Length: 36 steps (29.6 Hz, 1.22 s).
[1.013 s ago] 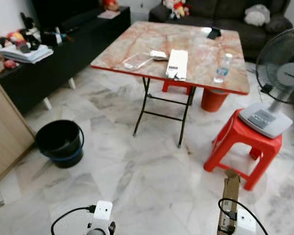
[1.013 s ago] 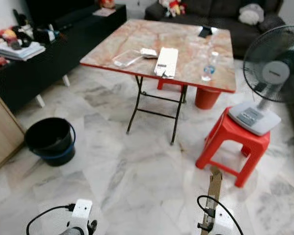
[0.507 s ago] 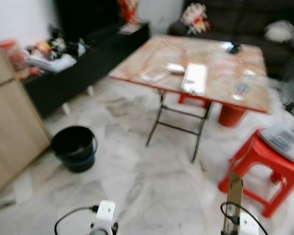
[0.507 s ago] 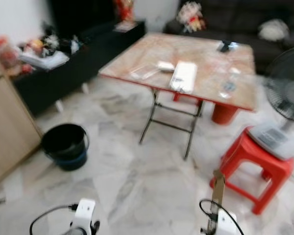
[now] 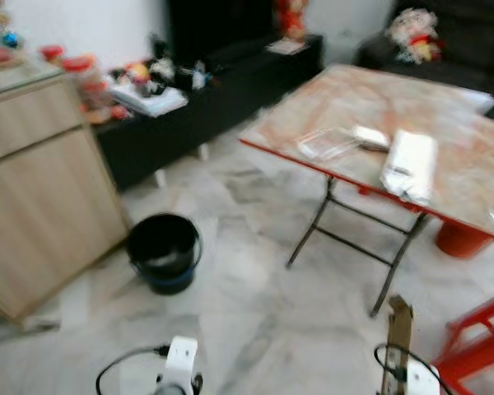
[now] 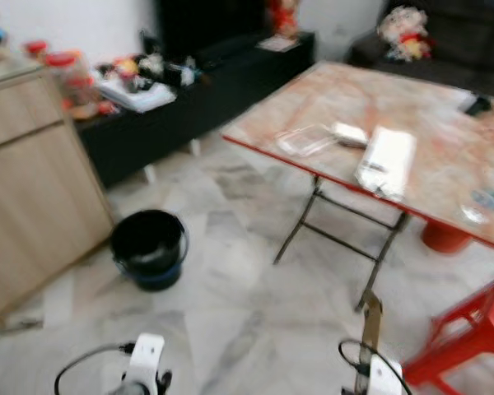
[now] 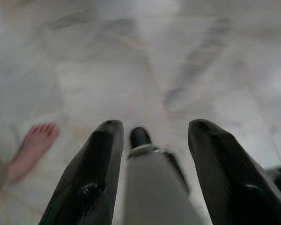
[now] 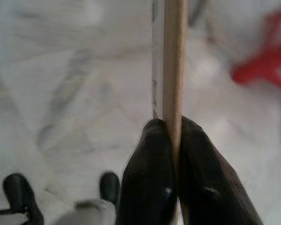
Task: Picking trash to rubbish bin
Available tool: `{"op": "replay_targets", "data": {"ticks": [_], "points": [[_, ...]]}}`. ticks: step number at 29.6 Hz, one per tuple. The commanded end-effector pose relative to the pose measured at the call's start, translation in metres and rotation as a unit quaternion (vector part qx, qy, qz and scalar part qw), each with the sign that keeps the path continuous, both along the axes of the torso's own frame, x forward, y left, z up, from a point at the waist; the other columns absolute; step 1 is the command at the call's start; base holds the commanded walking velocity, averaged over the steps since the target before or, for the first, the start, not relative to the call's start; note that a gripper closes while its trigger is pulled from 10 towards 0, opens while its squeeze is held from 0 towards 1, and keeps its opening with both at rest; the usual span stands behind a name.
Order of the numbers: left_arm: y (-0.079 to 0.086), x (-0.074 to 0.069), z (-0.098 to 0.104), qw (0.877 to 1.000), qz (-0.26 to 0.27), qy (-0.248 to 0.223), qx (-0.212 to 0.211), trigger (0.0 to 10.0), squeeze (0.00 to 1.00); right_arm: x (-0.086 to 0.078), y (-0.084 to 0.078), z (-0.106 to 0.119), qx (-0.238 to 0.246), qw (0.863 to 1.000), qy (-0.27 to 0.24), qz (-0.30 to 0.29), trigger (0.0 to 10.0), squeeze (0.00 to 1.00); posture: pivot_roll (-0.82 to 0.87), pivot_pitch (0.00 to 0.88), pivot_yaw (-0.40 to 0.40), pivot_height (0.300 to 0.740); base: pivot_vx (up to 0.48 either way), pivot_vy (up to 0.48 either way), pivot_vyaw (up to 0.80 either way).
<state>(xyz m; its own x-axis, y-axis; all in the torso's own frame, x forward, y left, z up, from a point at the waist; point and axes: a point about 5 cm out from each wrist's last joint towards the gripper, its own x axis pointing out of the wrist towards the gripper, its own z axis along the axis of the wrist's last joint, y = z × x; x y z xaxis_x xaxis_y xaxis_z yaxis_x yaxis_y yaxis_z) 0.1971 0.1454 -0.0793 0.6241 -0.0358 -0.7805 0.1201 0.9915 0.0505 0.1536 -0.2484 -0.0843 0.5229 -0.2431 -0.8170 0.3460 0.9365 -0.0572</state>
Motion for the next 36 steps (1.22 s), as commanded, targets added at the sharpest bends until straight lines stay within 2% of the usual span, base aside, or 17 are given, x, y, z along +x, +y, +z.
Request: {"op": "replay_targets", "data": {"ticks": [1, 5, 9, 17, 21, 27, 36], "points": [[0.0034, -0.0007, -0.0006, 1.0, -0.002, 0.005, 0.01, 10.0, 0.0, 0.0064, 0.0047, 0.0014, 0.003, 1.0, -0.008, 0.007, 10.0, 0.0, -0.09, 0.031, -0.062, 0.74, 0.48, 0.0, 0.8], [0.003, -0.0001, -0.0003, 1.0, -0.002, 0.004, 0.009, 10.0, 0.0, 0.0062, 0.0051, 0.0012, 0.004, 1.0, -0.008, 0.007, 10.0, 0.0, -0.09, 0.036, -0.062, 0.74, 0.48, 0.0, 0.8], [0.0031, -0.0001, -0.0003, 1.0, -0.002, 0.004, 0.009, 10.0, 0.0, 0.0056, 0.0062, 0.0005, 0.018, 1.0, -0.011, -0.008, 10.0, 0.0, -0.09, 0.036, -0.062, 0.74, 0.48, 0.0, 0.0], [0.0039, 0.0012, 0.0004, 1.0, 0.0, 0.003, 0.009, 10.0, 0.0, 0.0068, 0.0054, 0.0014, 0.015, 1.0, -0.017, -0.013, 10.0, 0.0, -0.08, 0.044, -0.061, 0.74, 0.48, 0.0, 0.0], [0.0039, 0.0013, 0.0004, 1.0, -0.001, 0.003, 0.009, 10.0, 0.0, 0.0068, 0.0051, 0.0014, 0.008, 1.0, -0.01, 0.004, 10.0, 0.0, -0.08, 0.045, -0.06, 0.74, 0.48, 0.0, 0.0], [0.0038, 0.0013, 0.0004, 1.0, -0.002, 0.003, 0.01, 10.0, 0.0, 0.0056, 0.0056, 0.0007, 0.007, 1.0, -0.007, 0.006, 10.0, 0.0, -0.08, 0.051, -0.062, 0.74, 0.48, 0.0, 0.74], [0.0044, 0.0008, 0.0001, 1.0, -0.002, 0.004, 0.01, 10.0, 0.0, 0.0053, 0.0064, 0.0004, 0.01, 1.0, -0.009, -0.003, 10.0, 0.0, -0.08, 0.053, -0.061, 0.74, 0.48, 0.0, 0.0]]}}
